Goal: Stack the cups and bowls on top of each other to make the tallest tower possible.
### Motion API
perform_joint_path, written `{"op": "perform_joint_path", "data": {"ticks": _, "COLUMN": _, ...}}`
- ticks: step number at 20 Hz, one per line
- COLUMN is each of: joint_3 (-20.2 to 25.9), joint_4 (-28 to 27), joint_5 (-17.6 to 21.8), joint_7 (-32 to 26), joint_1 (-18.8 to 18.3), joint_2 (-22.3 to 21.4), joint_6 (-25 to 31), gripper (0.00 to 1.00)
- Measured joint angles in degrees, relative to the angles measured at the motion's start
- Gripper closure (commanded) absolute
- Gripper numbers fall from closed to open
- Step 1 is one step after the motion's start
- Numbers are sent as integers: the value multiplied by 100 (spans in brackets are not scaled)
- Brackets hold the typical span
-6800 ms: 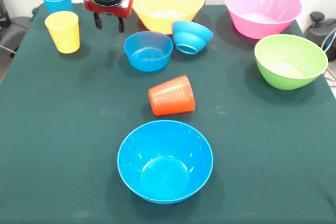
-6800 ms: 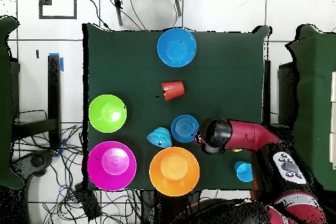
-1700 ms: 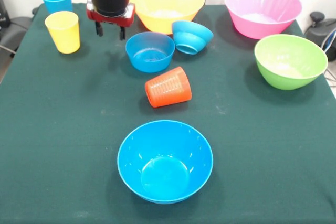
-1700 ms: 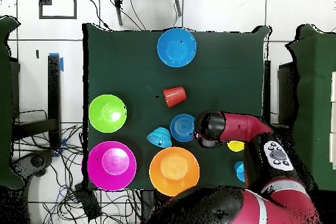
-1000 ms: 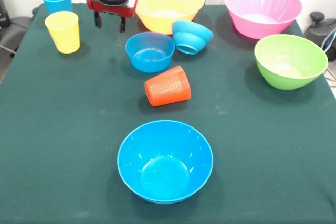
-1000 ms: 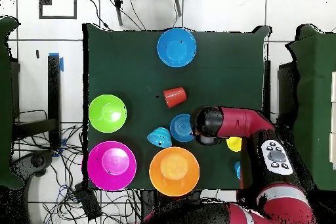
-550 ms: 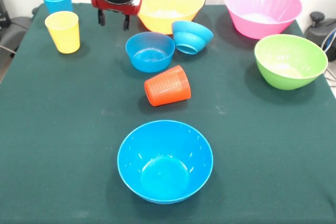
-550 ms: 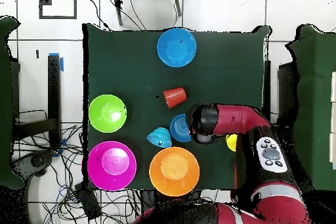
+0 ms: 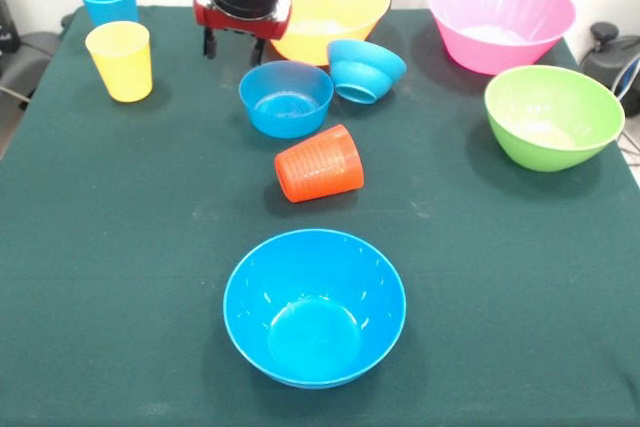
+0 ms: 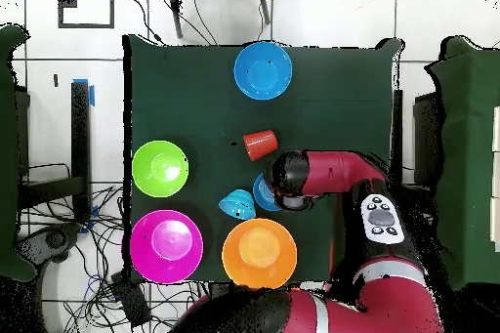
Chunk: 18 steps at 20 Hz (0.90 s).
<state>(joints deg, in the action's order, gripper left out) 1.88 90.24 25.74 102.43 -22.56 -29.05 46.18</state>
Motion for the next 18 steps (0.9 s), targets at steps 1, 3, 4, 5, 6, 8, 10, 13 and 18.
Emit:
{"op": "perform_joint_path", "data": {"ticks": 1, "joint_3": -16, "joint_4": -17, "joint_5": 0, "joint_7": 0, "joint_1": 6, "joint_2": 54, "joint_6": -4, "gripper": 0}}
{"op": "perform_joint_path", "data": {"ticks": 3, "joint_3": -50, "joint_4": -45, "joint_5": 0, "joint_7": 0, "joint_1": 7, "joint_2": 156, "joint_6": -39, "gripper": 0}}
{"op": "perform_joint_path", "data": {"ticks": 4, "joint_3": -81, "joint_4": -63, "joint_5": 1, "joint_7": 0, "joint_1": 5, "joint_2": 241, "joint_6": -82, "gripper": 0}}
{"op": "perform_joint_path", "data": {"ticks": 5, "joint_3": -93, "joint_4": -68, "joint_5": 0, "joint_7": 0, "joint_1": 5, "joint_2": 276, "joint_6": -106, "gripper": 0}}
{"op": "perform_joint_path", "data": {"ticks": 6, "joint_3": -116, "joint_4": -73, "joint_5": 0, "joint_7": 0, "joint_1": 6, "joint_2": 340, "joint_6": -153, "gripper": 0}}
{"op": "perform_joint_path", "data": {"ticks": 8, "joint_3": -137, "joint_4": -75, "joint_5": 0, "joint_7": 0, "joint_1": 5, "joint_2": 401, "joint_6": -203, "gripper": 0}}
{"op": "perform_joint_path", "data": {"ticks": 10, "joint_3": -155, "joint_4": -78, "joint_5": 0, "joint_7": 0, "joint_1": 2, "joint_2": 486, "joint_6": -275, "gripper": 0}}
{"op": "perform_joint_path", "data": {"ticks": 13, "joint_3": -158, "joint_4": -80, "joint_5": -2, "joint_7": 0, "joint_1": -21, "joint_2": 605, "joint_6": -402, "gripper": 0}}
{"op": "perform_joint_path", "data": {"ticks": 18, "joint_3": -172, "joint_4": -91, "joint_5": -12, "joint_7": 0, "joint_1": -79, "joint_2": 810, "joint_6": -624, "gripper": 0}}
